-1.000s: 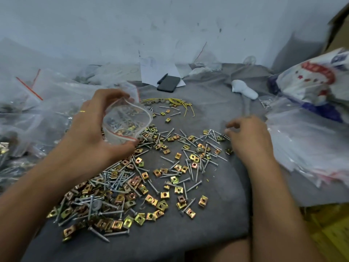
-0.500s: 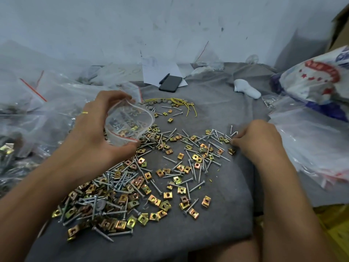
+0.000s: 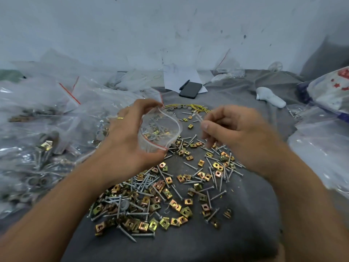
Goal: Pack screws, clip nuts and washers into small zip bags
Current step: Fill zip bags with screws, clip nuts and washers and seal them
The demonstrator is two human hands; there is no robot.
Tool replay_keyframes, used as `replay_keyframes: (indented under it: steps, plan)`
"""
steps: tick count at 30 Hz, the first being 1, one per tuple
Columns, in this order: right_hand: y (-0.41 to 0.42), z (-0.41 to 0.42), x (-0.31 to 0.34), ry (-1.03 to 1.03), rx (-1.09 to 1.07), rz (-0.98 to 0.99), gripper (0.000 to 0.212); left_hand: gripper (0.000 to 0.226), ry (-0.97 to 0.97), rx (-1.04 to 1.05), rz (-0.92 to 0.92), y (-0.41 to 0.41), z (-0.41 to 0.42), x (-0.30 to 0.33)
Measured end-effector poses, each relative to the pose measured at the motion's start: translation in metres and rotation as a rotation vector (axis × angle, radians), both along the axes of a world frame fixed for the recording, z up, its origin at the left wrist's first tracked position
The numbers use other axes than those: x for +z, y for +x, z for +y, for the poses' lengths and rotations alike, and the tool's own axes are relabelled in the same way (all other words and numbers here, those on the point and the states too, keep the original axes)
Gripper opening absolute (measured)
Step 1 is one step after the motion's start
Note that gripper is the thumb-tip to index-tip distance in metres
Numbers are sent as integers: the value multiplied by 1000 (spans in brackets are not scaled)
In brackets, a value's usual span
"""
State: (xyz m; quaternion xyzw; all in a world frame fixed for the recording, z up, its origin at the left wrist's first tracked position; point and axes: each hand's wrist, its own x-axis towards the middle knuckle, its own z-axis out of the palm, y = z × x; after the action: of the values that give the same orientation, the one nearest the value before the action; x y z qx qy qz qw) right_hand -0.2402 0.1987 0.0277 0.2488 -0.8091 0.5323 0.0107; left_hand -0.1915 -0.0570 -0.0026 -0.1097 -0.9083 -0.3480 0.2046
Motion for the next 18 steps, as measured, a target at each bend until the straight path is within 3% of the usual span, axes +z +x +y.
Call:
replay_keyframes:
  steps: [2,7,13,15,18]
  plan:
    - [8,-20,1,-23,77,72,3,91,-18,-12,4,1,1,-1]
    - [9,-53,-9,125,-69,342,4,87,-85,-43,38,3,6,1]
    - [14,-76,-19,143,-134,535,16,84,-69,-32,51,2,7,3]
    - [16,-78,-19,116,-154,545,22,84,-61,-8,68,1,7,3]
    - [19,-72,-11,-45,-227,579,11,82,-17,0,75,-2,0,2]
